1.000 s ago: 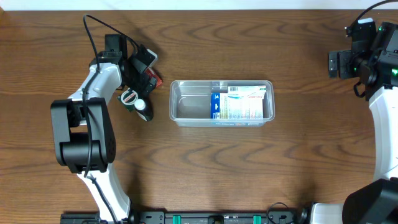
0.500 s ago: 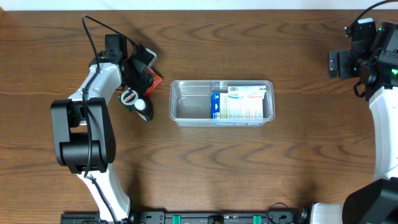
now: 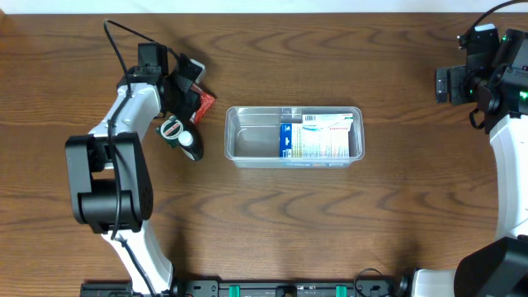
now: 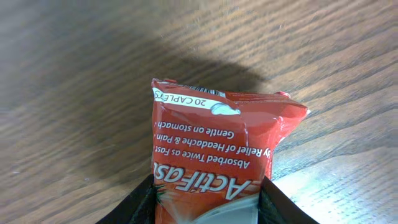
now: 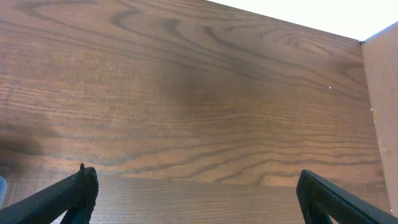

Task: Pack container
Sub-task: 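Lift the red box and carry it over the container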

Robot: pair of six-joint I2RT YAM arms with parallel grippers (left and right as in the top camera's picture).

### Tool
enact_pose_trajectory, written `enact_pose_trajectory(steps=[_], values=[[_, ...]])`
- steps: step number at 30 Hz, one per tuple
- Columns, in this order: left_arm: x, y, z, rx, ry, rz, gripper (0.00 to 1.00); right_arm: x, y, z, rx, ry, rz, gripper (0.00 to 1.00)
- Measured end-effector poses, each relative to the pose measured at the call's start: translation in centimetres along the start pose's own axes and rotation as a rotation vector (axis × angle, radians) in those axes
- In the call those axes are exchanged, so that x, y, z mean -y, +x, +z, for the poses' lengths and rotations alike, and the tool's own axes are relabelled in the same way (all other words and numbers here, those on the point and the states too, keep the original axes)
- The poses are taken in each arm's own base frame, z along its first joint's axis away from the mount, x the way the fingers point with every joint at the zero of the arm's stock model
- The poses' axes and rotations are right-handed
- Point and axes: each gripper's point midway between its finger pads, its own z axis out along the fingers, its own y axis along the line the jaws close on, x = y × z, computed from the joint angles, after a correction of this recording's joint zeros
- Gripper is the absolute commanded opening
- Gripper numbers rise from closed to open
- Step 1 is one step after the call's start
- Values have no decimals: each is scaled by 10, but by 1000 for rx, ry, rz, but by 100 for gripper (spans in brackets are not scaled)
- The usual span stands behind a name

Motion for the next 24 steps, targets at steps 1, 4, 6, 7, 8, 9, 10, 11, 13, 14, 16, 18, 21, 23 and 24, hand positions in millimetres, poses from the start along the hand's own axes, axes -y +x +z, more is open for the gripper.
enact_pose_trajectory(steps=[1, 4, 6, 7, 8, 9, 10, 11, 13, 14, 16, 18, 21, 23, 24], values=[[0, -3, -4, 9, -5, 2, 42, 0, 0, 0, 0, 0, 0, 99], [-2, -13, -19, 43, -24, 9, 42, 0, 0, 0, 0, 0, 0, 99], [-3, -21, -32, 70, -38, 16, 42, 0, 0, 0, 0, 0, 0, 99], [-1, -24, -39, 80, -44, 21, 42, 0, 0, 0, 0, 0, 0, 99], [0, -27, -47, 89, -47, 25, 42, 0, 0, 0, 0, 0, 0, 99], [3, -30, -54, 97, -50, 30, 42, 0, 0, 0, 0, 0, 0, 99], [6, -33, -63, 106, -53, 38, 42, 0, 0, 0, 0, 0, 0, 99], [11, -37, -71, 115, -54, 48, 43, 0, 0, 0, 0, 0, 0, 99], [23, -45, -86, 138, -54, 75, 43, 0, 0, 0, 0, 0, 0, 99], [31, -51, -94, 154, -52, 92, 43, 0, 0, 0, 0, 0, 0, 99], [50, -62, -107, 184, -44, 134, 43, 0, 0, 0, 0, 0, 0, 99], [72, -72, -118, 209, -27, 180, 43, 0, 0, 0, 0, 0, 0, 99], [113, -83, -127, 235, 14, 258, 43, 0, 0, 0, 0, 0, 0, 99], [145, -88, -129, 239, 55, 318, 43, 0, 0, 0, 0, 0, 0, 99], [159, -89, -128, 239, 74, 343, 43, 0, 0, 0, 0, 0, 0, 99]])
